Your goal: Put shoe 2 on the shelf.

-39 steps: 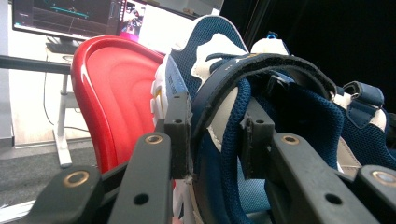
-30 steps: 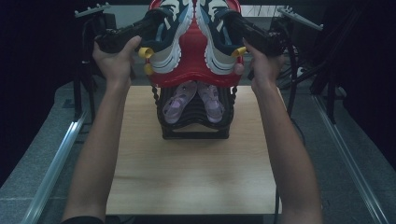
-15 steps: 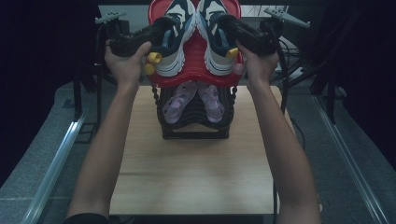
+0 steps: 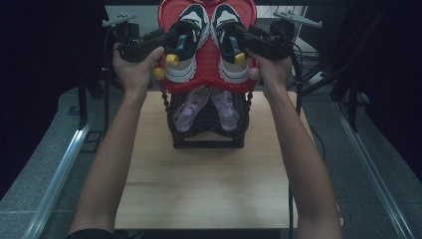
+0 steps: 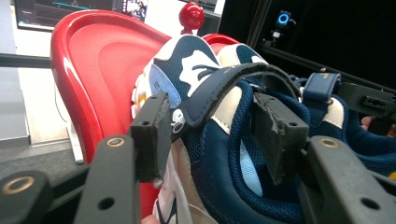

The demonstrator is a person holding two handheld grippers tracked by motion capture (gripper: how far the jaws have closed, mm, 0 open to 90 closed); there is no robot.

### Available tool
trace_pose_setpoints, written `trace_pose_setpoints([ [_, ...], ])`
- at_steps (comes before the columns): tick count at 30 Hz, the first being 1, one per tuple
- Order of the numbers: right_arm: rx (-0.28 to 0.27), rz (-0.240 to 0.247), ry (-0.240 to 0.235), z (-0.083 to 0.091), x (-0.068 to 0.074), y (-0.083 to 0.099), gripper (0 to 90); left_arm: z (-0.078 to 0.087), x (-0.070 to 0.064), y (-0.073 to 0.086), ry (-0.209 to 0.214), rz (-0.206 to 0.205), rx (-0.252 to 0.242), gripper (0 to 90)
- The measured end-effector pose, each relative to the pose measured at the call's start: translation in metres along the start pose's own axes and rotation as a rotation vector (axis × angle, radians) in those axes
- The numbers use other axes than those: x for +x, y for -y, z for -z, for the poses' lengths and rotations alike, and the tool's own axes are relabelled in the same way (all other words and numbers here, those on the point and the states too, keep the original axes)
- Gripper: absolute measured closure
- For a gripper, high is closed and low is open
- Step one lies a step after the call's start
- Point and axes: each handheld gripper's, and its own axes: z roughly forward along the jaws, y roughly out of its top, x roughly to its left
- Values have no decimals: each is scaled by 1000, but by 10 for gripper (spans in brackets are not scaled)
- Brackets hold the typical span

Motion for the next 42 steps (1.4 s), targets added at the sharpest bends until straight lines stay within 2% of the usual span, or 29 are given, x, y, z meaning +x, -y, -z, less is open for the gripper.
trace_pose_setpoints([
  [6, -27, -1, -14, 11, -1, -2, 415, 12, 1, -3, 19, 9, -21, 461],
  [13, -29, 4, -43, 19, -4, -2, 441, 20, -2, -2, 4, -34, -5, 472],
  [20, -41, 3, -66, 28, -8, 0, 475, 26, -1, -1, 13, -25, -5, 474],
  [25, -30, 38, -70, 34, -9, 2, 490, 32, 0, 1, 27, -18, -10, 474],
  [29, -30, 36, -79, 41, -10, 5, 497, 37, 3, 3, 46, -11, -12, 474],
  [33, -37, 45, -73, 48, -12, 11, 506, 44, 4, 7, 48, -24, -12, 474],
  [37, -47, 41, -68, 57, -13, 15, 514, 53, 9, 12, 53, -15, -17, 473],
  [40, -63, 53, -35, 65, -15, 19, 525, 58, 13, 18, 55, -14, -3, 473],
  [42, -66, 56, -30, 70, -17, 23, 526, 62, 16, 23, 48, -19, 3, 472],
])
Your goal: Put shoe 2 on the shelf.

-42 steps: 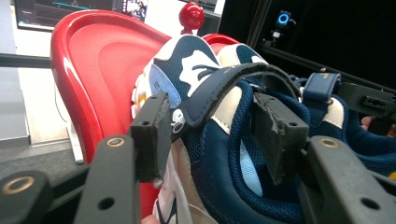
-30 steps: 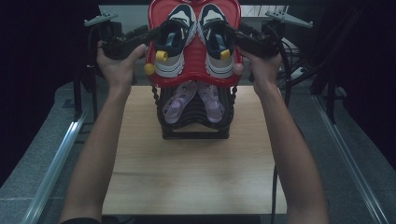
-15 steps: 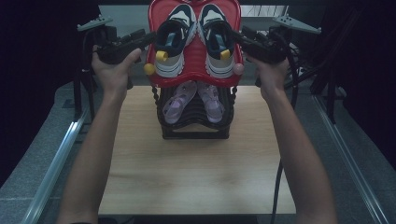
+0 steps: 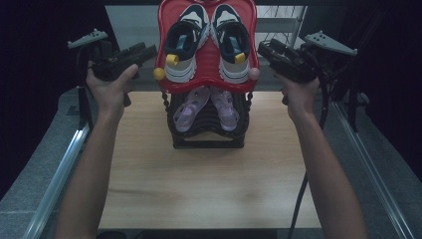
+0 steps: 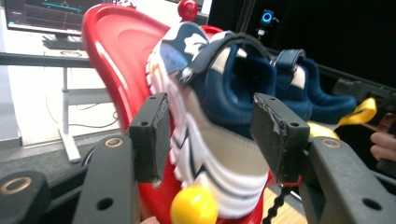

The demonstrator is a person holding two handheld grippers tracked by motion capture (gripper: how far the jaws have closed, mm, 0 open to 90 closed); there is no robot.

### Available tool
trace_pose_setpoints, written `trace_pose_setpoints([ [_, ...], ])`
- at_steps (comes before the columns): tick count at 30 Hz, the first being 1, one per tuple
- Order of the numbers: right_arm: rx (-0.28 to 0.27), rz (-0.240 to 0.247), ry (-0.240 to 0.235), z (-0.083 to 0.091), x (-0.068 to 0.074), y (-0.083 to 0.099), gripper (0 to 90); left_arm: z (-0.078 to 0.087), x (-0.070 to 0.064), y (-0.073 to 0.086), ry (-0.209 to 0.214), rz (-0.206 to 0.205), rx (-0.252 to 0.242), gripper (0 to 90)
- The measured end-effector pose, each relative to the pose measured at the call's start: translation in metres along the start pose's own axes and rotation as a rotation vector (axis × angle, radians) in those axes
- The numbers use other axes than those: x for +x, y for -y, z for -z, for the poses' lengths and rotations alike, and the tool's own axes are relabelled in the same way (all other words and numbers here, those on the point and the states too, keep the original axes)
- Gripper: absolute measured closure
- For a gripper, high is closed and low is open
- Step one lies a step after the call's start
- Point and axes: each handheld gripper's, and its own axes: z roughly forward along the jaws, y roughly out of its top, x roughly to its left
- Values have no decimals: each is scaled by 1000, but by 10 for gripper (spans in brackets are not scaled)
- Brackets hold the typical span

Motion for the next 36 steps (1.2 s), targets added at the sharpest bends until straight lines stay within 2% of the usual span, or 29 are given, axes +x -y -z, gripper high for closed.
trace_pose_setpoints([
  [3, 1, -3, 6, 7, -4, 5, 527, 6, 4, 6, 2, 7, 9, 472],
  [6, 3, -13, 5, 13, -7, 10, 527, 11, 7, 12, -9, 3, 11, 474],
  [13, 11, -38, -9, 22, -15, 26, 527, 19, 11, 26, -4, -6, 24, 476],
  [20, 40, -60, -12, 32, -24, 47, 527, 26, 22, 53, -3, -6, 60, 478],
  [21, 40, -60, -12, 32, -24, 47, 527, 26, 22, 53, -3, -6, 60, 478],
  [26, 56, -82, -4, 41, -29, 67, 529, 30, 27, 72, 13, 15, 68, 479],
  [29, 66, -91, -9, 44, -28, 77, 529, 32, 27, 78, 24, 21, 77, 479],
  [30, 69, -95, -14, 45, -28, 82, 529, 33, 28, 85, 32, 21, 91, 479],
  [33, 75, -102, -18, 47, -28, 89, 529, 35, 28, 91, 47, 27, 105, 479],
  [34, 85, -120, -27, 49, -28, 97, 530, 37, 28, 97, 48, 26, 113, 479],
  [36, 100, -118, -31, 50, -27, 103, 530, 41, 29, 103, 47, 33, 115, 479],
])
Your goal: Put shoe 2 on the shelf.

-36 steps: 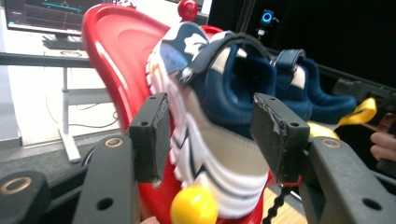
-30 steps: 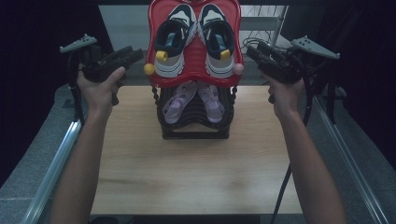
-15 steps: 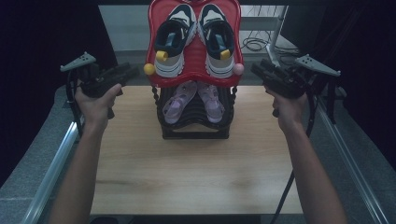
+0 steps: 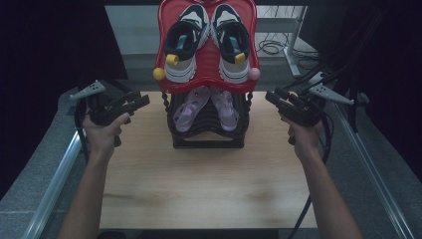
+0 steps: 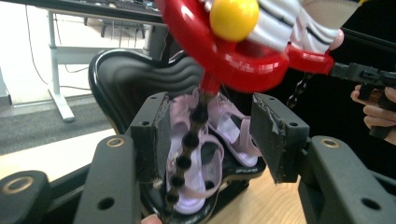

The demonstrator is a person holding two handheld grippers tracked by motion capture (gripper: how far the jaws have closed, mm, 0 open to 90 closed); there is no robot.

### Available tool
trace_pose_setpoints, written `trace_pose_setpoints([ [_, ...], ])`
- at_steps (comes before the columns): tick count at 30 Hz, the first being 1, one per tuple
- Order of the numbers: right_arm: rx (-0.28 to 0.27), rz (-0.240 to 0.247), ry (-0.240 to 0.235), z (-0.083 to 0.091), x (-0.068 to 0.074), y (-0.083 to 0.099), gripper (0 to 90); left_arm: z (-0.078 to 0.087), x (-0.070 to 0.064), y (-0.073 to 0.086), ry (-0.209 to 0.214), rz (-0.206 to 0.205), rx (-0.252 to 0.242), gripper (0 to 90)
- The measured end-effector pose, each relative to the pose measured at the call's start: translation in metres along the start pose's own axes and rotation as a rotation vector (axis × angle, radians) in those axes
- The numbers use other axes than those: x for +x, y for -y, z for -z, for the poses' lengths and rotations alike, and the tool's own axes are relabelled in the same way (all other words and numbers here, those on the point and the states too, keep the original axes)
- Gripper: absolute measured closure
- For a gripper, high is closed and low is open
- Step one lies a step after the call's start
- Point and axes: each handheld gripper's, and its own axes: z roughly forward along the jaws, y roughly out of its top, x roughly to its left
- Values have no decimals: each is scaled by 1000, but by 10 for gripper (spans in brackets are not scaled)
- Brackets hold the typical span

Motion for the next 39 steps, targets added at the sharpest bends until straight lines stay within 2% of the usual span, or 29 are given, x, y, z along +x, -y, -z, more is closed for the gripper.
trace_pose_setpoints([
  [3, 12, -2, -2, 1, 0, 6, 530, 3, 1, 9, -5, 8, 4, 480],
  [6, 40, -4, -6, 3, 1, 21, 529, 8, 3, 28, -15, 18, 10, 480],
  [7, 40, -4, -6, 3, 1, 21, 529, 8, 3, 28, -15, 18, 10, 481],
  [8, 59, 6, 0, 4, 1, 32, 529, 9, 4, 38, -23, 20, 22, 481],
  [9, 71, 5, 1, 4, 1, 36, 529, 9, 4, 38, -23, 20, 22, 483],
  [10, 71, 5, 1, 4, 1, 36, 529, 9, 5, 44, -29, 20, 29, 483],
  [14, 115, -5, 10, 4, -3, 62, 529, 7, 9, 68, -36, 31, 75, 492],
  [16, 118, -11, 10, 3, -4, 67, 530, 6, 9, 73, -35, 33, 86, 493],
  [19, 132, -28, 13, 3, -6, 79, 530, 3, 9, 88, -33, 41, 116, 493],
  [20, 137, -34, 26, 2, -7, 88, 531, -1, 10, 98, -30, 50, 135, 493],
  [22, 133, -27, 34, 3, -8, 92, 532, -3, 10, 103, -32, 51, 150, 491],
  [25, 137, -51, 37, 4, -9, 105, 533, -9, 10, 118, -31, 67, 177, 491],
  [28, 172, -39, 47, 4, -8, 122, 534, -13, 11, 134, -46, 70, 212, 490],
  [31, 189, -22, 51, 3, -8, 132, 534, -15, 13, 141, -59, 70, 228, 490],
  [32, 214, -14, 53, 3, -8, 142, 534, -15, 13, 147, -76, 76, 244, 489],
  [37, 259, 1, 50, 1, -7, 163, 536, -16, 16, 159, -78, 95, 255, 489],
  [39, 272, -8, 44, 0, -8, 171, 537, -17, 18, 166, -74, 109, 270, 489],
])
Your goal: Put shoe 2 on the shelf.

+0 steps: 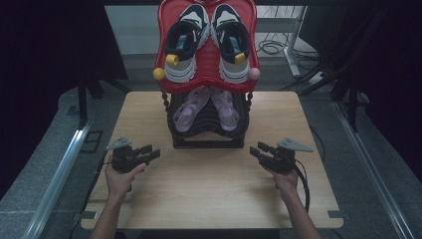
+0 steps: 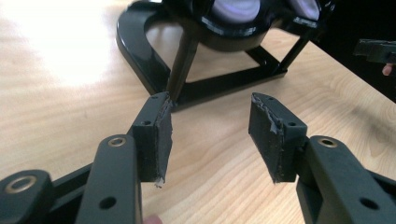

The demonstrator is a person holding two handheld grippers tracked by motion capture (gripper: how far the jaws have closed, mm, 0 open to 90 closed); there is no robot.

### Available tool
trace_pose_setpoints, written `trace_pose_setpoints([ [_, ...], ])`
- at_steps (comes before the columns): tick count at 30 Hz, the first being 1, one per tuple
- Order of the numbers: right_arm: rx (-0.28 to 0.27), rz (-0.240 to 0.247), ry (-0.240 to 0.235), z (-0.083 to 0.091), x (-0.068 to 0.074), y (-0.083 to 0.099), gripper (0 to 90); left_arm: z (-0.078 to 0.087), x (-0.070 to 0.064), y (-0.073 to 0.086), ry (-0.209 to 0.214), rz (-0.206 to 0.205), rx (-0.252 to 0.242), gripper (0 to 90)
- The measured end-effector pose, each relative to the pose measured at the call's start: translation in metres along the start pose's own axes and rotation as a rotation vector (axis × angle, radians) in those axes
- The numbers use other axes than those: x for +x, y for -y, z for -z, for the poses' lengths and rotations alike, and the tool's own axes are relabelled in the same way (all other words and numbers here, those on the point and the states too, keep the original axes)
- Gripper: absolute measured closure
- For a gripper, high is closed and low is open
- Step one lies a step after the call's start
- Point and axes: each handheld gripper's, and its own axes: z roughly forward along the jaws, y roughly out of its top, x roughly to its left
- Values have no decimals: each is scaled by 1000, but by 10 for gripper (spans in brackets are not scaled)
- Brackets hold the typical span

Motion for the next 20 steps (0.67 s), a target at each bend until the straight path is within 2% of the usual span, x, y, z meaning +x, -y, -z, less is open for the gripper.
trace_pose_setpoints([
  [4, 12, -2, -6, -5, 0, 8, 536, 0, 0, 4, 5, 3, 7, 486],
  [7, 20, -6, -6, -7, 0, 11, 533, -2, 0, 8, -8, -6, 26, 485],
  [9, 34, 7, -14, -9, 1, 13, 525, -2, -1, 9, -8, -10, 33, 483],
  [13, 21, 21, -31, -10, 4, 13, 522, -3, -3, 11, -6, -7, 32, 476],
  [20, 36, 65, -27, -6, 6, 11, 472, 0, -4, 11, 4, -10, 19, 459],
])
